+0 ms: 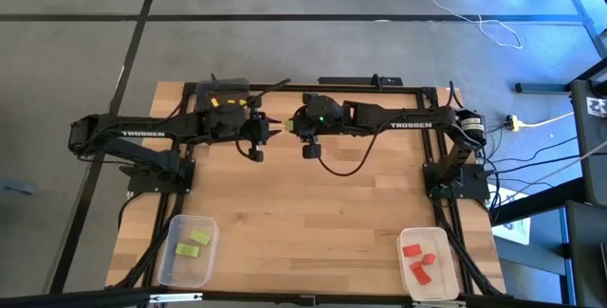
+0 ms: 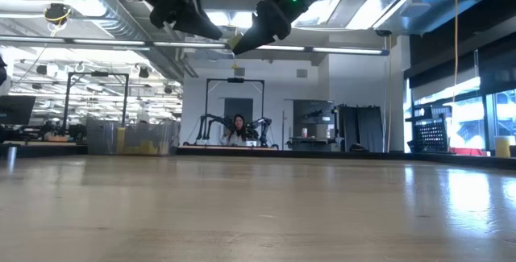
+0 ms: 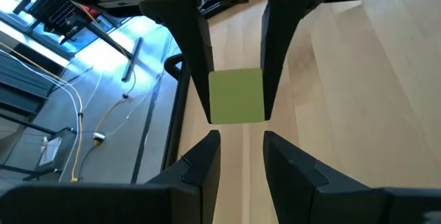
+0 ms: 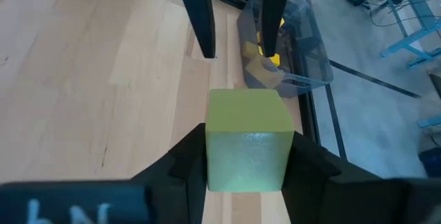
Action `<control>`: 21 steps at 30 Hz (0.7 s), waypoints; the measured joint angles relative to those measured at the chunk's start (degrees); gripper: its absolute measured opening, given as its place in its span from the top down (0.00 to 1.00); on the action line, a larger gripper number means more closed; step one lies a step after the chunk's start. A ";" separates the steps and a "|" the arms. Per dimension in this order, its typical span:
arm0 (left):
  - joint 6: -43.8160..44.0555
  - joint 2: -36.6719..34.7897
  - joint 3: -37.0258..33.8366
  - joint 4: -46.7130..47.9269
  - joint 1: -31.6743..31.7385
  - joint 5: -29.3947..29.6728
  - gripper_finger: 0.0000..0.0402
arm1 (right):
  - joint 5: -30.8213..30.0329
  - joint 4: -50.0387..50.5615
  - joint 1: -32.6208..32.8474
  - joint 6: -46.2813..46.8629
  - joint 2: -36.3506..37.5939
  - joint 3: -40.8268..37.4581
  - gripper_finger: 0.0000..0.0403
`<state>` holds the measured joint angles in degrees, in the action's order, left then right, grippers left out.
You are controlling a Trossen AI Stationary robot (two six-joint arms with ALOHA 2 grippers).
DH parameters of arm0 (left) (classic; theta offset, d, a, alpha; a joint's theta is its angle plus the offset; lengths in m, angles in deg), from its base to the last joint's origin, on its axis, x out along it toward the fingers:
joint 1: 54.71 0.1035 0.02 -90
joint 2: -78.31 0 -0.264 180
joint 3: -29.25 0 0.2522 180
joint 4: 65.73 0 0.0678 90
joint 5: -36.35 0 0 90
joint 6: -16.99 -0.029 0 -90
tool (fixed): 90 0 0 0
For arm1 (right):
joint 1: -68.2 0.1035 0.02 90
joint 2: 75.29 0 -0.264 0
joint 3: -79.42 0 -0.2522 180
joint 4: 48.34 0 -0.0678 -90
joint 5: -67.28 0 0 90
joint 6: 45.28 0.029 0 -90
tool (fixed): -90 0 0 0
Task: Sort & place blocks by color
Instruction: Put the green block into the transparent bin
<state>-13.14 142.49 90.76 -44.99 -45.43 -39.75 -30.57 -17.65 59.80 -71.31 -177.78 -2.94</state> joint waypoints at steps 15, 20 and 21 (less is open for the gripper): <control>-0.02 0.00 0.00 -0.04 0.00 0.34 0.75 | 2.62 3.38 0.00 3.29 0.00 0.00 0.68; -0.02 0.00 0.00 -0.04 0.00 0.36 0.75 | 4.73 5.72 0.02 6.67 -0.17 0.00 0.68; -0.04 0.00 0.00 -0.04 0.00 0.36 0.75 | 5.70 5.83 0.02 7.98 -0.61 0.00 0.68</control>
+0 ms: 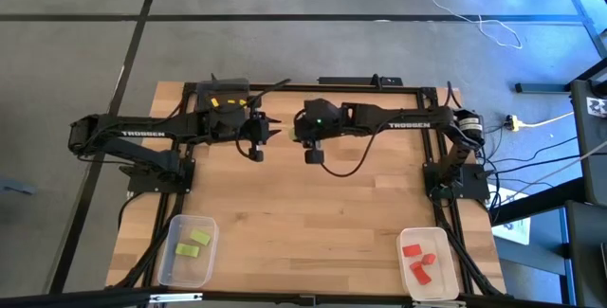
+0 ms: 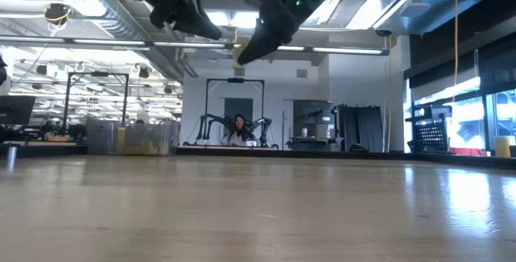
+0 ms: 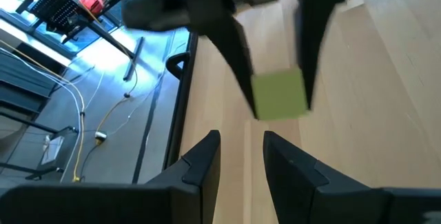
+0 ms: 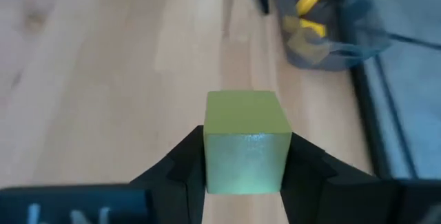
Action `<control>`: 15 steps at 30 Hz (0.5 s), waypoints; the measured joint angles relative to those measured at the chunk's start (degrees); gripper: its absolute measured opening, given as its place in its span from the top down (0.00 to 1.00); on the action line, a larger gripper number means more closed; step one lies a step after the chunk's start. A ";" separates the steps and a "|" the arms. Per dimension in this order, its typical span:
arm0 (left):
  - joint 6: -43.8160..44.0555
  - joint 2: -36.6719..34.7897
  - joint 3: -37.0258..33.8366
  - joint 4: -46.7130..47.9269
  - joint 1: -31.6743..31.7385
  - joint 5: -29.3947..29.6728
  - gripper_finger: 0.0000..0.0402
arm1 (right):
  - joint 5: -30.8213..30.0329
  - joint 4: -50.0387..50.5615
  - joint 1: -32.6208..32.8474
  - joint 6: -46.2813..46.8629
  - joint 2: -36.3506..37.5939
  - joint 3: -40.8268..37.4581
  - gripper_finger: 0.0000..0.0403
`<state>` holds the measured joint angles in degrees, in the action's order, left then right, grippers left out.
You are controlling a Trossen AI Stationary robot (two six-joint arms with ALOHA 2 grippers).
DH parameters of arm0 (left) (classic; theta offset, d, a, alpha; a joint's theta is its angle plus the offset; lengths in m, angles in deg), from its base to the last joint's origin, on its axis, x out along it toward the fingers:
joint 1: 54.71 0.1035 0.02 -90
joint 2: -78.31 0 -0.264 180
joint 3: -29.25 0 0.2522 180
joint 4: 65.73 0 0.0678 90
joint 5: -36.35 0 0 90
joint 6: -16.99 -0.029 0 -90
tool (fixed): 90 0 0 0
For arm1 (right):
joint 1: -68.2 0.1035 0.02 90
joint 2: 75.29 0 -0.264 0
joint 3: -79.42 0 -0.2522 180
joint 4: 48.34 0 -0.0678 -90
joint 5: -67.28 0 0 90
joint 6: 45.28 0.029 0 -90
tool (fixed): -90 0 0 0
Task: Sort & place blocks by color
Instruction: Put the green block into the transparent bin
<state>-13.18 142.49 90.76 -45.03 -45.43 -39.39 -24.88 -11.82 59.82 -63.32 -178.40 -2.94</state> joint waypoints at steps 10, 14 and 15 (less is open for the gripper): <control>0.00 0.00 0.00 -0.19 0.02 0.01 0.75 | 2.88 -2.01 0.78 2.94 -9.25 -0.04 0.68; 0.00 0.00 0.00 -0.19 0.02 0.02 0.75 | 3.55 -2.49 0.79 4.55 -11.39 -0.04 0.68; 0.00 0.00 0.00 -0.17 0.02 0.01 0.75 | 3.52 -2.44 0.77 4.57 -11.79 -0.04 0.68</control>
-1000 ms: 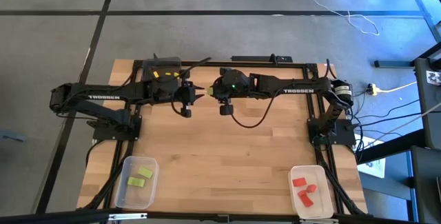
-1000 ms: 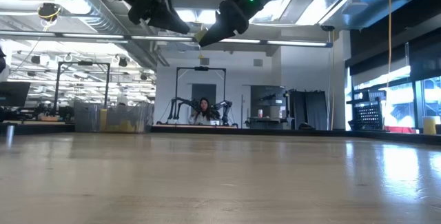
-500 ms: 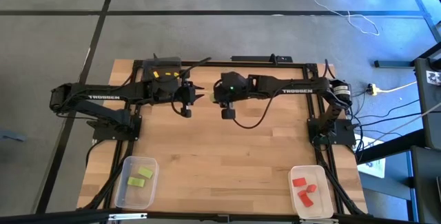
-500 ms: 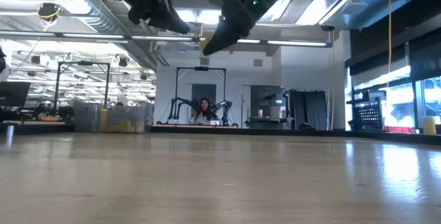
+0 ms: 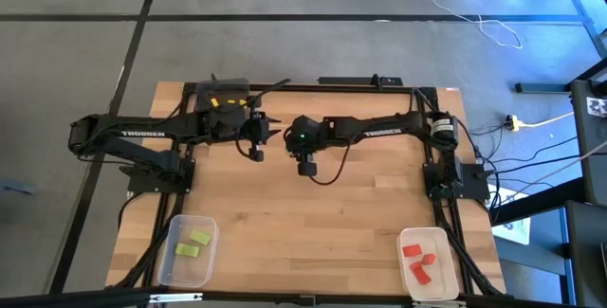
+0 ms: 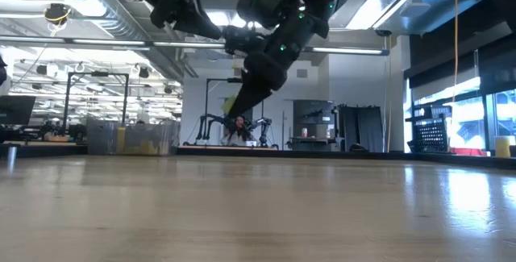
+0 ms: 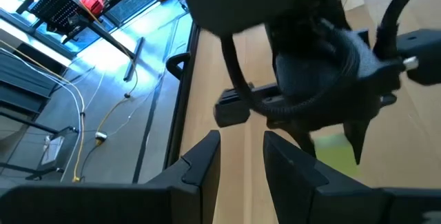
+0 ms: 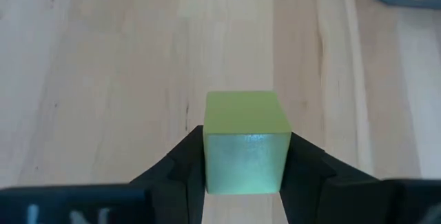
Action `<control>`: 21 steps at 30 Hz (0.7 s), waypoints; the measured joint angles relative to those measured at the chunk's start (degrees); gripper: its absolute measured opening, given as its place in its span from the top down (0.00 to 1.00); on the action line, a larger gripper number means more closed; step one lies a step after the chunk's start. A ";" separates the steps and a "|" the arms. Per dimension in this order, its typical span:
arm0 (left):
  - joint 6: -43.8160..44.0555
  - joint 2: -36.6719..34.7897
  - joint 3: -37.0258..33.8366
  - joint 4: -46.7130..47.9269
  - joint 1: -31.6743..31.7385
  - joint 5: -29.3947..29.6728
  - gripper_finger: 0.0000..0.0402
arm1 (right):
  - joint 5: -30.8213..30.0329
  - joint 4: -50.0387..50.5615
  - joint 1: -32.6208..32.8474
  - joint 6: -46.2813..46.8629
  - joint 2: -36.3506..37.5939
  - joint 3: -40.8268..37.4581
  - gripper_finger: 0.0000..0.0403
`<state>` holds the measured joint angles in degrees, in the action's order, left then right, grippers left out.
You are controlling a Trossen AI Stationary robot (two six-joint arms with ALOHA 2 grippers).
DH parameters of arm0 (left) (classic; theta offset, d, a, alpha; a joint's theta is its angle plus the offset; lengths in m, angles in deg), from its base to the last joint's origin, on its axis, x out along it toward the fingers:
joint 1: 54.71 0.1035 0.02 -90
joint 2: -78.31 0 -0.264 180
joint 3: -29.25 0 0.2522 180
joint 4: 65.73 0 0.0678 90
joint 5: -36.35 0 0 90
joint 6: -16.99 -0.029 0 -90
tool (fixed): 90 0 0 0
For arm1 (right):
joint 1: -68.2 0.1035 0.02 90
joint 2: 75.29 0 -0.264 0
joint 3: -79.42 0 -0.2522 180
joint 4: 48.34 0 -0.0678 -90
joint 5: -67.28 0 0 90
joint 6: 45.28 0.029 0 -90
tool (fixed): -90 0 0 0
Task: Sort & place blocks by color
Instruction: Put the green block into the transparent bin
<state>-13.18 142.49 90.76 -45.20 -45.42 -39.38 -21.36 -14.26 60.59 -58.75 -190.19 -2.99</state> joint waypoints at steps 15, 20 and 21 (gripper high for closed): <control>14.97 -0.02 0.00 0.98 -1.69 -0.43 0.75 | -0.01 9.05 -0.02 7.48 -2.71 0.02 0.68; 15.02 -0.02 0.00 1.84 -2.74 -0.43 0.75 | 1.39 10.50 -0.02 10.36 -4.82 0.07 0.68; 15.01 -0.02 0.00 1.90 -2.99 -0.29 0.75 | 1.39 11.31 -0.02 10.54 -5.34 0.05 0.68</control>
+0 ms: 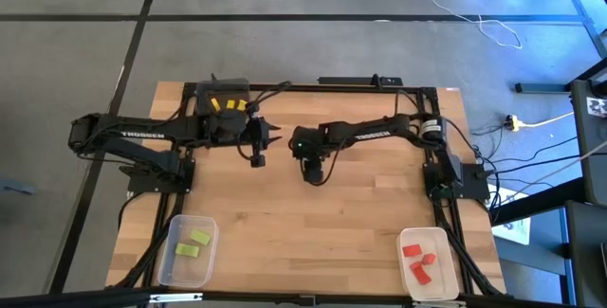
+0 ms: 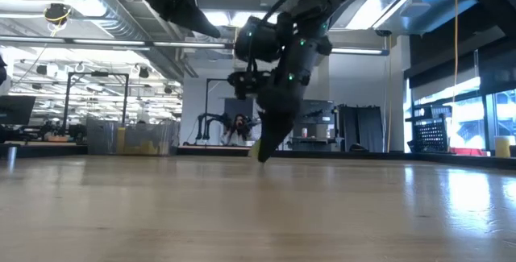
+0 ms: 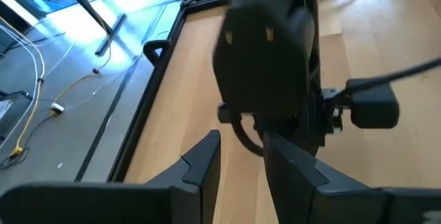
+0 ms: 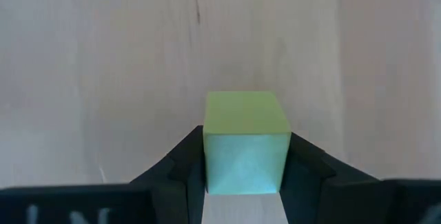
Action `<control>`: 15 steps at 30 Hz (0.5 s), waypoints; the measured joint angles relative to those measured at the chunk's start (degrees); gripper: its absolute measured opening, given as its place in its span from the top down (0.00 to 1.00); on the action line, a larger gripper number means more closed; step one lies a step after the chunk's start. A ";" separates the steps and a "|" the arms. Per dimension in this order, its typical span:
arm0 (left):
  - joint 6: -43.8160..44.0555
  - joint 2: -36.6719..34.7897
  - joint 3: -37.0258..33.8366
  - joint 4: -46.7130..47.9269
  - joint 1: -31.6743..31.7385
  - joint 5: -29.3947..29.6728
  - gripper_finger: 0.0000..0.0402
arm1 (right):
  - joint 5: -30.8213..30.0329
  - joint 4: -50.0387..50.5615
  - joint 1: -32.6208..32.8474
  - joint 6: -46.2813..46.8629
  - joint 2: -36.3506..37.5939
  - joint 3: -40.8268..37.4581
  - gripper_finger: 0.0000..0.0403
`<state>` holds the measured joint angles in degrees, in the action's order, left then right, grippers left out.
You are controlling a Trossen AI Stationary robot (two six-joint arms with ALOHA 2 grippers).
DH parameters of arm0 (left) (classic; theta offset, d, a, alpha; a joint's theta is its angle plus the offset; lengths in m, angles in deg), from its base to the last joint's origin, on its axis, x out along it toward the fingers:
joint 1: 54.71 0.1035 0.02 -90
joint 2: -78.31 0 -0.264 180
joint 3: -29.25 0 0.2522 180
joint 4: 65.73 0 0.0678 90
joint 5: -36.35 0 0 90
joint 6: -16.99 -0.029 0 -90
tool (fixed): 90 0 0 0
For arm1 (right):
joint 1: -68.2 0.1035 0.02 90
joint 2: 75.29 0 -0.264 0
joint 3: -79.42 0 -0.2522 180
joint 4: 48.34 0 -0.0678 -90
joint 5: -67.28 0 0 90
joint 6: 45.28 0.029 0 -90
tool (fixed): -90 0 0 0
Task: Sort & place blocks by color
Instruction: Put the green block into the transparent bin
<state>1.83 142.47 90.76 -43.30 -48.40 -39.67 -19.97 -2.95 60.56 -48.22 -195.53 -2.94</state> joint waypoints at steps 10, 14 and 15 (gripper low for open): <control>-0.36 0.00 0.00 0.21 -0.77 0.86 0.75 | 0.35 -0.72 0.02 -0.12 -2.19 0.21 0.61; -0.39 0.00 0.00 0.41 -0.77 2.25 0.75 | 0.35 -0.75 0.02 -0.26 -2.23 0.17 0.59; -0.39 0.00 0.00 0.45 -0.77 2.35 0.75 | 0.35 -0.75 0.02 -0.26 -2.23 0.17 0.59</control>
<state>1.44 142.47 90.76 -42.85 -49.17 -37.32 -19.62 -3.70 60.59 -48.48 -197.76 -2.77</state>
